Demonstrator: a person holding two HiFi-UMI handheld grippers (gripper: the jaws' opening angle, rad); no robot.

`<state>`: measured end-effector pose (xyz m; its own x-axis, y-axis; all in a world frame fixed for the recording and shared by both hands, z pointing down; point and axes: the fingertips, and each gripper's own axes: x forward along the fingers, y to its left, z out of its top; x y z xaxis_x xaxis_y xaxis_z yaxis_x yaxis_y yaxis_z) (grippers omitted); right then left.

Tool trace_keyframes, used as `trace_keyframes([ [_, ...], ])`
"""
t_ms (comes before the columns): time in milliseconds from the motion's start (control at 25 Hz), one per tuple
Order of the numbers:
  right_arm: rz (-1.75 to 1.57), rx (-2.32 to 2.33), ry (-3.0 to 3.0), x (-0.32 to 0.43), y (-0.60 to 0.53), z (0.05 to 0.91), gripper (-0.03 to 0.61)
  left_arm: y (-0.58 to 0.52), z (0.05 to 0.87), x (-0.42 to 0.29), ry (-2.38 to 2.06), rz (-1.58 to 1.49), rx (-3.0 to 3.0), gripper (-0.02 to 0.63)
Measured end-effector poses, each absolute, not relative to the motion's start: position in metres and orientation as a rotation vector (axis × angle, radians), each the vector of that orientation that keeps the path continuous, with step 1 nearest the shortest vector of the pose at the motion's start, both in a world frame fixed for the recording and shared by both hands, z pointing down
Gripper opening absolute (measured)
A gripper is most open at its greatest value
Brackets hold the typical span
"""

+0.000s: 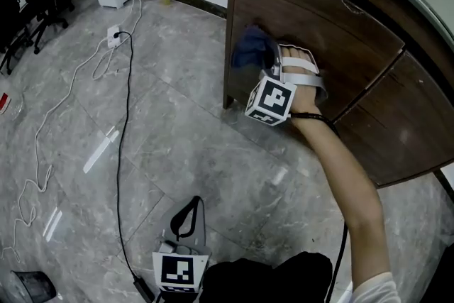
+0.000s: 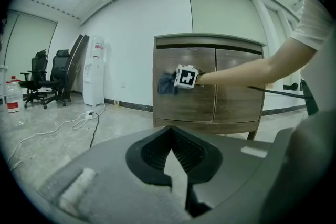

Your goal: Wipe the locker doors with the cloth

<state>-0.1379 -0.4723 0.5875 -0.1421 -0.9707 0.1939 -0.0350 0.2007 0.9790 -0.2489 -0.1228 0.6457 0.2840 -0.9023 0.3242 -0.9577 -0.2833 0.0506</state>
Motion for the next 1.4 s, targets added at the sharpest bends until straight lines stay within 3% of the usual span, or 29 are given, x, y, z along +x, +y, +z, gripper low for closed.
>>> trace_keyframes([
  [240, -1.237, 1.11, -1.394, -0.145, -0.477, 0.482, 0.075, -0.122, 0.636, -0.242, -1.708, 0.319, 2.331, 0.002],
  [720, -1.377, 1.216, -1.275, -0.168, -0.491, 0.396, 0.075, -0.117, 0.647, -0.247, -1.707, 0.321, 2.318, 0.003],
  [1000, -1.39, 1.123, -1.236, -0.182, -0.494, 0.458, 0.074, -0.118, 0.662, -0.25, -1.694, 0.35, 2.286, 0.003],
  [1400, -1.22, 0.926, -1.286, -0.197, -0.501, 0.628, 0.074, -0.123, 0.673, -0.256, -1.692, 0.37, 2.25, 0.003],
])
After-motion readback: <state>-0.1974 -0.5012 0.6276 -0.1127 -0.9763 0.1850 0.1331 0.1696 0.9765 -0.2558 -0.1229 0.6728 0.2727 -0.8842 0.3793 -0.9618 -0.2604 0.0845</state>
